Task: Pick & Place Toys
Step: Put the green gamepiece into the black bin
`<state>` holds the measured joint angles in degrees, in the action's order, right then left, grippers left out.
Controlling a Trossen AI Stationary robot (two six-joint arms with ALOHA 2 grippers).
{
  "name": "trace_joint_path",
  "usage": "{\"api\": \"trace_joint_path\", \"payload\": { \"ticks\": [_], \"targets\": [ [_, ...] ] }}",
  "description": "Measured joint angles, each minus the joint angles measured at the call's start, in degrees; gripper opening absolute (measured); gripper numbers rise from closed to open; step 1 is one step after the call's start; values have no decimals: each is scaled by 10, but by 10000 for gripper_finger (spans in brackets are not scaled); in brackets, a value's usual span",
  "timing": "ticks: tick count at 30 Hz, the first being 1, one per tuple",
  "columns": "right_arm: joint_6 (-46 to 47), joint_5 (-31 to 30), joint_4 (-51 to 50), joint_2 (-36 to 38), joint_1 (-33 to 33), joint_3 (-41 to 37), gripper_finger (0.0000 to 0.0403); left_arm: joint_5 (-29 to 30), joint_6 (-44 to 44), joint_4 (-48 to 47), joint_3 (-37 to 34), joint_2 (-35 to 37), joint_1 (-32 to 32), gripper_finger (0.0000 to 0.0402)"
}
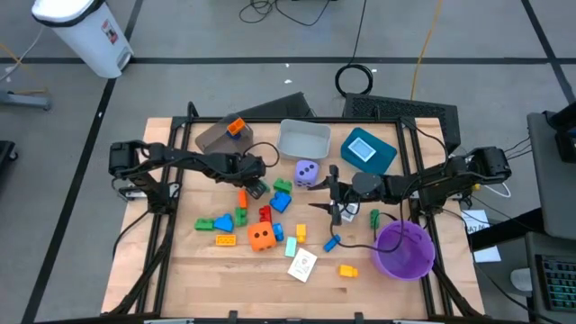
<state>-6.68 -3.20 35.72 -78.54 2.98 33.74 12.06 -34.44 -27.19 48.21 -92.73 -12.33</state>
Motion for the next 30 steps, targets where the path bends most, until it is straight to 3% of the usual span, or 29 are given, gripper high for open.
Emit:
{"api": "trace_joint_path", "payload": {
  "ticks": [7,16,24,30],
  "targets": [
    [0,0,0,0,0,0,212,2,1,0,0,0,0,210],
    [0,0,0,0,0,0,212,0,14,0,0,1,0,128],
    [0,0,0,0,0,0,212,-5,41,-1,0,5,0,148],
    [0,0,0,0,0,0,212,-22,67,-27,15,27,-2,131]
  ]
}}
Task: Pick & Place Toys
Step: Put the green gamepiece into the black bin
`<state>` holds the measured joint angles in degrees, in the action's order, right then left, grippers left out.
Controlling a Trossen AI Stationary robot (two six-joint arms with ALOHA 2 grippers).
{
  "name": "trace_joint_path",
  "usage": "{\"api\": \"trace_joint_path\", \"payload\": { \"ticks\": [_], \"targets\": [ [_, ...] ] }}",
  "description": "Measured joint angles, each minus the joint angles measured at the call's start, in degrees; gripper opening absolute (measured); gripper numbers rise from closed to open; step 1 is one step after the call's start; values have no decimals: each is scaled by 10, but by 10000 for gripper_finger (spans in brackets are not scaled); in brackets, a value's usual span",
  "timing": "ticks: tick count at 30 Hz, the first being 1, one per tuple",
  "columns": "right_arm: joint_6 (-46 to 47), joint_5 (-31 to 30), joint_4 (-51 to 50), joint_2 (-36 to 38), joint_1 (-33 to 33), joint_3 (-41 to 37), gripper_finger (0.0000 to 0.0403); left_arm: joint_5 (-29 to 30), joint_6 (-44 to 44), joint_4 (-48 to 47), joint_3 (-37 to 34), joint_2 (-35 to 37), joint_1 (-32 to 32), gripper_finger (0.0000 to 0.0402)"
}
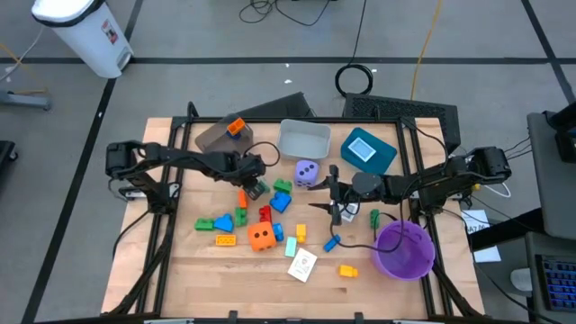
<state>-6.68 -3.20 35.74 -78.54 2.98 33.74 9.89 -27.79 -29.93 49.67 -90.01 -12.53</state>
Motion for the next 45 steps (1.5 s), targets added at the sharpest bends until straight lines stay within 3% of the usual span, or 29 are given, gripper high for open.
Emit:
{"api": "trace_joint_path", "payload": {
  "ticks": [5,10,14,18,27,31,34,45],
  "targets": [
    [0,0,0,0,0,0,212,21,27,-78,48,27,0,131],
    [0,0,0,0,0,0,212,96,58,-189,130,53,-10,141],
    [0,0,0,0,0,0,212,151,96,-239,196,60,-42,139],
    [2,0,0,0,0,0,212,153,152,-238,226,59,-99,142],
    [12,0,0,0,0,0,212,102,214,-205,208,58,-240,142],
    [11,0,0,0,0,0,212,47,236,-158,192,58,-280,141],
    [11,0,0,0,0,0,212,20,249,-116,171,58,-296,138],
    [11,0,0,0,0,0,212,17,261,-52,103,58,-323,144]
  ]
}}
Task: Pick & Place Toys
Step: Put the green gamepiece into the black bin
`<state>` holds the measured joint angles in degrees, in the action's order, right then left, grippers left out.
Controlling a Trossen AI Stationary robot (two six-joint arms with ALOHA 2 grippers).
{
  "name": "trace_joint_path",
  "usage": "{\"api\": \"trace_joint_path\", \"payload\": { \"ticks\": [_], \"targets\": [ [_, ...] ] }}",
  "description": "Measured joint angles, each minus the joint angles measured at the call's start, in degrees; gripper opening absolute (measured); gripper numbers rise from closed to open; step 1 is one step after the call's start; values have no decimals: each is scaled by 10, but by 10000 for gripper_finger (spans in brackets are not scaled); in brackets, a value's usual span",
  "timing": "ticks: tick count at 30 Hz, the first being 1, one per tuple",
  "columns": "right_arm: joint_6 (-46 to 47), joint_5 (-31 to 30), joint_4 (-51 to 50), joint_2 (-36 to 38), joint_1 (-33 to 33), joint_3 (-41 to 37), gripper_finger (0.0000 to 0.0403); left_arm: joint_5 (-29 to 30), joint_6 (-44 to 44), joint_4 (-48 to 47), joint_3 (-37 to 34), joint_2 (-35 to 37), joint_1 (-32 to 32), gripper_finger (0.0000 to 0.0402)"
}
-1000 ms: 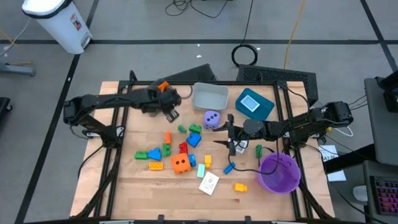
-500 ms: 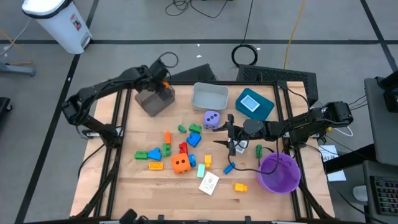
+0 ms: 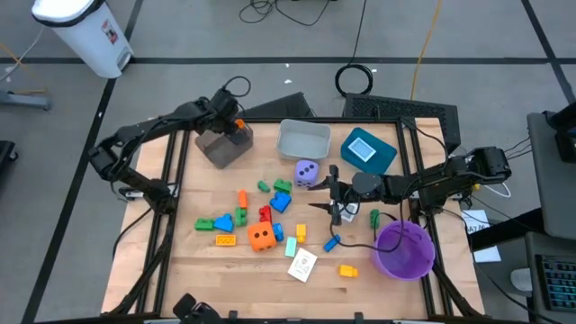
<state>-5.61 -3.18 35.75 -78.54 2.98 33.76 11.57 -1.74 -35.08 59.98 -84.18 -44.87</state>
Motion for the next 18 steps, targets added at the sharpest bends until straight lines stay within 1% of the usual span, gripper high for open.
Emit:
{"api": "trace_joint_path", "payload": {
  "ticks": [4,13,15,18],
  "targets": [
    [0,0,0,0,0,0,212,-2,3,27,-17,0,-2,144],
    [4,0,0,0,0,0,212,-7,2,34,-19,-2,-2,146],
    [4,0,0,0,0,0,212,-14,1,34,-19,-2,-2,153],
    [4,0,0,0,0,0,212,-15,-3,34,-19,-2,-2,175]
  ]
}}
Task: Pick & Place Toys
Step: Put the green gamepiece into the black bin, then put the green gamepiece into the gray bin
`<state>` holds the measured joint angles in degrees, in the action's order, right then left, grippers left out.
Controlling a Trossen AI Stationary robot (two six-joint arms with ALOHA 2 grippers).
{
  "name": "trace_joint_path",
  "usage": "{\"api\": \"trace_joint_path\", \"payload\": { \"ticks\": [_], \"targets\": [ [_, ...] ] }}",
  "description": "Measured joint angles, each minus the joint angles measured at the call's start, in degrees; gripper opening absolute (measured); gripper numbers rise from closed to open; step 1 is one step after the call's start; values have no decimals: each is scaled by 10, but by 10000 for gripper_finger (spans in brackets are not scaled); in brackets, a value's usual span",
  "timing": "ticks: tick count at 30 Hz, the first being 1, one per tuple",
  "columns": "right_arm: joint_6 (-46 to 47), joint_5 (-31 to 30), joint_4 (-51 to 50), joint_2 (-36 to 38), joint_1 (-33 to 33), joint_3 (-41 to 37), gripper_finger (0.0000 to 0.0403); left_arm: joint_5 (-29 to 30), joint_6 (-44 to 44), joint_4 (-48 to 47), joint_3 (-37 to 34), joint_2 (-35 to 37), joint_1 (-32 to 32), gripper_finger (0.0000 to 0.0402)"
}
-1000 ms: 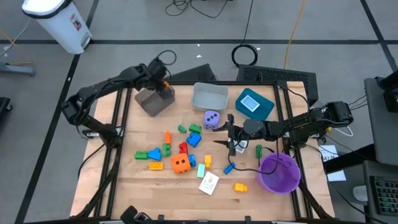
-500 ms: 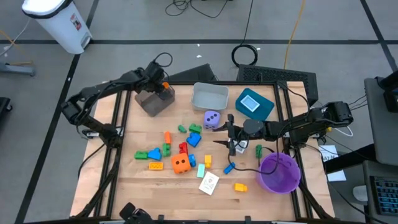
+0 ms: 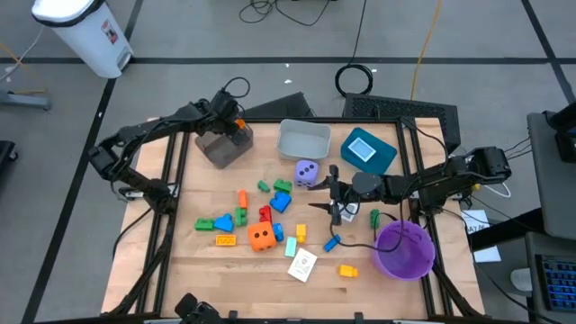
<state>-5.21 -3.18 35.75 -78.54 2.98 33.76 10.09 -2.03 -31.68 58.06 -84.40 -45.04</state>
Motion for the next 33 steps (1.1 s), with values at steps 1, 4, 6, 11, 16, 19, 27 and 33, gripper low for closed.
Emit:
{"api": "trace_joint_path", "payload": {
  "ticks": [1,4,6,11,16,19,27,33],
  "targets": [
    [0,0,0,0,0,0,212,0,-1,0,0,0,0,183],
    [0,0,0,0,0,0,212,3,-2,1,0,0,0,209],
    [0,0,0,0,0,0,212,4,-2,2,0,0,0,221],
    [0,0,0,0,0,0,212,4,-5,3,0,0,0,233],
    [0,0,0,0,0,0,212,-2,-19,0,0,0,9,234],
    [0,0,0,0,0,0,212,-20,-26,-10,0,0,22,234],
    [0,2,-5,0,0,0,212,-32,-32,-81,0,0,92,234],
    [0,2,-5,0,0,0,212,-33,-61,-107,0,0,179,234]
  ]
}}
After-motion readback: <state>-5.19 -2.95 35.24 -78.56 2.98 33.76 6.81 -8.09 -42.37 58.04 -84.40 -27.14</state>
